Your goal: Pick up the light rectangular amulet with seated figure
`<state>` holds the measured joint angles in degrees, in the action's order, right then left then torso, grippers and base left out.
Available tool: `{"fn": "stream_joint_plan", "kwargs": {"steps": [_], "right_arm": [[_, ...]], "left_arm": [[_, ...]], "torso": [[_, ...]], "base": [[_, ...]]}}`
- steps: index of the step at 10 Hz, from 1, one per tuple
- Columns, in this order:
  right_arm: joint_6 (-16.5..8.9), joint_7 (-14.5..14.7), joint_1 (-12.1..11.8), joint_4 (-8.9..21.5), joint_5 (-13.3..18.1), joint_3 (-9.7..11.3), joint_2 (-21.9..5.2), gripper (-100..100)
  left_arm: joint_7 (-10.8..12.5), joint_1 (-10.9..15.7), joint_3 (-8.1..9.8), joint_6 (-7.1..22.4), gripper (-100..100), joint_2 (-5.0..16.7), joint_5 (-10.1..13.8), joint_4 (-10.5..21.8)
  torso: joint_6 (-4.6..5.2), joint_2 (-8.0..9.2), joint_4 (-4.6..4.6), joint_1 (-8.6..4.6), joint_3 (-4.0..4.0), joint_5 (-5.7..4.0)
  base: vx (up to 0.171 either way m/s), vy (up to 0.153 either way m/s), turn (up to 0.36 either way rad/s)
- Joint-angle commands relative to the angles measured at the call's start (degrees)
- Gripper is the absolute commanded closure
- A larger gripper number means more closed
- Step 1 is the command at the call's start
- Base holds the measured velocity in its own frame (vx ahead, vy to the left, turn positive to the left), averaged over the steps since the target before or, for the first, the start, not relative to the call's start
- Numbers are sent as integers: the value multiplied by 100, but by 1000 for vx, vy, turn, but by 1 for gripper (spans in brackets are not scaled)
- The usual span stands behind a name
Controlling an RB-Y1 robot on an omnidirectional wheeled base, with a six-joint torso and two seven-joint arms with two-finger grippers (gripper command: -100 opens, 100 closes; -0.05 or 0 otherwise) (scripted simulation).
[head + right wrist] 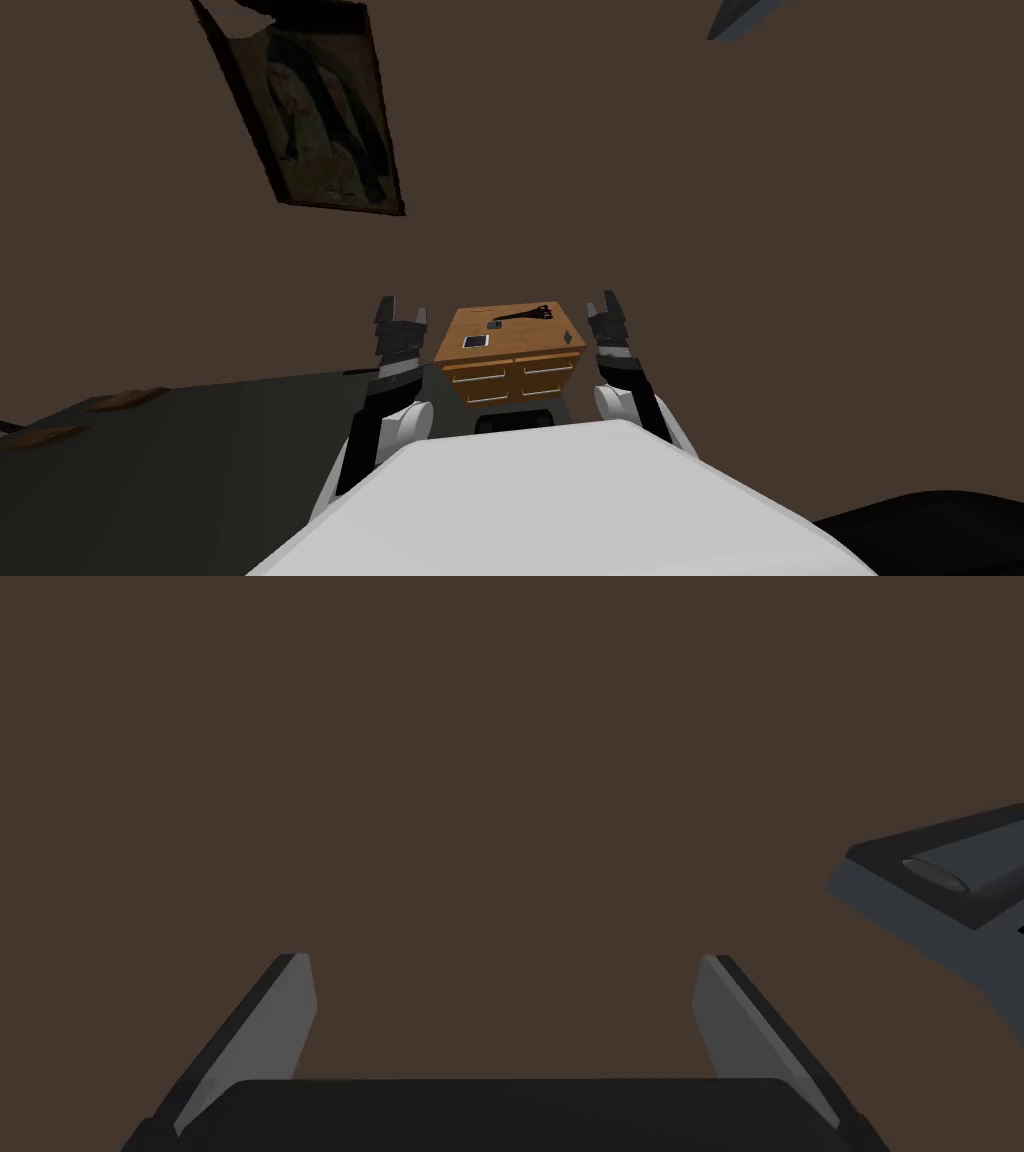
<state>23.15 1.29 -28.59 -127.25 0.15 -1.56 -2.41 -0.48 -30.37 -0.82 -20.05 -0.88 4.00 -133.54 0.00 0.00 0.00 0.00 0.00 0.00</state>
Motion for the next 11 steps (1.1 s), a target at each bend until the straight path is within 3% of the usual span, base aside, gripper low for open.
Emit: {"fn": "stream_joint_plan", "kwargs": {"steps": [1,5,10,11], "right_arm": [[26,-62,-54,97,62,107,-199,-100],[106,-246,-206,492,278,460,-765,-100],[265,-483,-413,1322,706,1084,-1732,-100],[265,-483,-413,1322,706,1084,-1819,-100]], "left_arm": [[0,0,0,0,0,0,0,0],[0,1,0,0,0,0,0,0],[0,2,0,0,0,0,0,0],[0,2,-1,0,0,0,0,0]], "torso": [[0,0,0,0,0,0],[-1,38,9,-5,22,-1],[-1,41,9,3,24,1],[-2,40,9,2,23,1]], "base": [[-56,1,75],[-97,-2,118],[-102,11,200],[-58,15,76]]}}
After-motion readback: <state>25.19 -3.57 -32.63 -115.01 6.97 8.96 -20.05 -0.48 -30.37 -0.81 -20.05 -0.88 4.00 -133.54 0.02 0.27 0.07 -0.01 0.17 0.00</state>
